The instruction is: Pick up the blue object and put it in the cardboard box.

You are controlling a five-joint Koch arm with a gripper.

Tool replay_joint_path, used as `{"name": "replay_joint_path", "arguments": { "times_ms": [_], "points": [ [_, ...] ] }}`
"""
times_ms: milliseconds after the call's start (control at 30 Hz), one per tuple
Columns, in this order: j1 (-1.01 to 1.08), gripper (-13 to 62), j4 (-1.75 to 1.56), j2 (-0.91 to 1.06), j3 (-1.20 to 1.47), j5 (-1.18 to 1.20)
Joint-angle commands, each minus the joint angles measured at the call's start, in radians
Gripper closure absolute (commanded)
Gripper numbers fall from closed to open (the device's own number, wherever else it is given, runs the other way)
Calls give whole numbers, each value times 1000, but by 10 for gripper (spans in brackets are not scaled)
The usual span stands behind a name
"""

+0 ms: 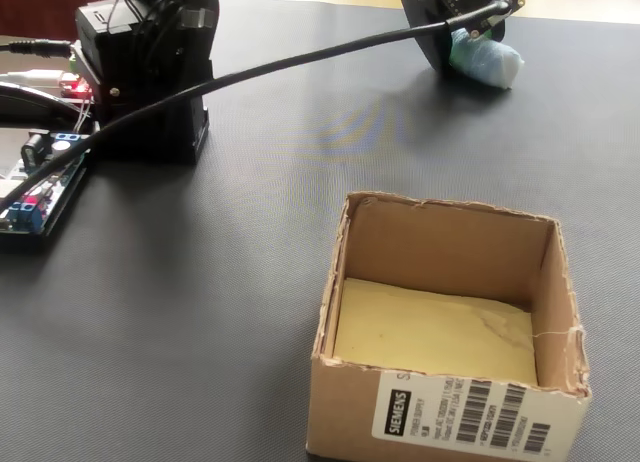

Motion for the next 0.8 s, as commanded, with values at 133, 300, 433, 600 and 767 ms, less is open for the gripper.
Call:
{"name": "replay_joint_path", "arguments": {
  "times_ms": [133,300,433,600,767],
  "points": [
    [-26,433,-40,-6,-14,-58],
    [-25,432,-75,25,12,-63],
    [-5,432,-141,92,64,-63],
    [35,433,-256,222,175,-64],
    [84,432,-397,382,334,-64]
  ]
}}
